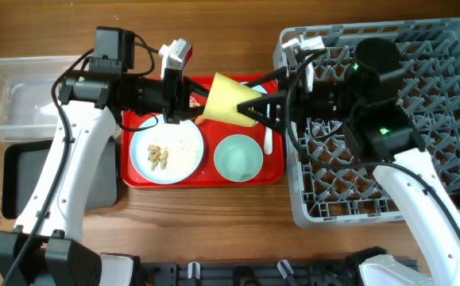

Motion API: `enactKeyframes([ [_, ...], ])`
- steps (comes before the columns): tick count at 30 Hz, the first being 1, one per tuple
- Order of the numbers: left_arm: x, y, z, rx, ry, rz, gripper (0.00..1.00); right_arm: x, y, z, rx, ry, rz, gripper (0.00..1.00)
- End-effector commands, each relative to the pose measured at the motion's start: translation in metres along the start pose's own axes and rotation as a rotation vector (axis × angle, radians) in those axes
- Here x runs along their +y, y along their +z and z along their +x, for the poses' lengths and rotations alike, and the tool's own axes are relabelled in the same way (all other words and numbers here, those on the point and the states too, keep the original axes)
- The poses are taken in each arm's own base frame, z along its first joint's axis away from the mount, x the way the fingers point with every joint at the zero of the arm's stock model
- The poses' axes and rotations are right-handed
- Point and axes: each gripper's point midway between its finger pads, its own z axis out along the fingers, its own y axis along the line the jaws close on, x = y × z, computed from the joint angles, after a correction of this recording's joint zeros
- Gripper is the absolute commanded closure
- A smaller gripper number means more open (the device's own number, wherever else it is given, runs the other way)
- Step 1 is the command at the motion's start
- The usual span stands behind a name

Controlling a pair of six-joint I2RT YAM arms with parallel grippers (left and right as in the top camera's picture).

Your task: Sort waste into correct bins and load items into the dishwasher rack

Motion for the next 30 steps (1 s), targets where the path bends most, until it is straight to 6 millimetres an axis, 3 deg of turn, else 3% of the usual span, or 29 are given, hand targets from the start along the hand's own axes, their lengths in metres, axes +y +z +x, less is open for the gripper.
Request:
enactKeyframes([
  [1,-0.005,0.002,0.0,0.006,0.022,0.007,0.96,0.01,0.003,0.004,0.028,-0.009,-0.053,0.13],
  [10,-0.008,0.002,-0.007,-0.004,0.047,0.012,0.96,-0.004,0.004,0.015,0.049,0.033,-0.003,0.31],
  [11,-0.008,0.002,-0.007,-0.004,0.048,0.012,0.9,-0.004,0.004,0.015,0.049,0.033,-0.003,0.39],
  [15,-0.008,0.002,-0.007,-0.004,0.048,0.012,0.46,-0.004,0.003,0.011,0.033,0.004,0.019,0.4],
  [17,-0.008,0.002,-0.007,-0.004,0.048,0.012,0.56,-0.004,0.0,0.007,0.016,-0.015,0.048,0.4],
  [19,-0.008,0.002,-0.007,-0.004,0.048,0.012,0.54,-0.003,-0.001,0.006,0.011,-0.029,0.059,0.4],
  [23,-0.007,0.002,-0.008,-0.009,0.05,0.008,0.23,-0.015,-0.005,0.008,0.005,0.002,0.127,0.4],
  [24,-0.007,-0.002,-0.01,-0.018,0.044,0.009,0.07,-0.03,-0.015,0.012,-0.001,0.032,0.227,0.41],
  [27,-0.005,-0.017,-0.018,-0.062,0.019,0.011,0.03,-0.043,-0.043,0.017,-0.021,0.054,0.41,0.4],
  [30,-0.005,-0.023,-0.023,-0.084,0.039,0.008,0.02,-0.034,-0.058,0.021,-0.026,0.017,0.485,0.41],
])
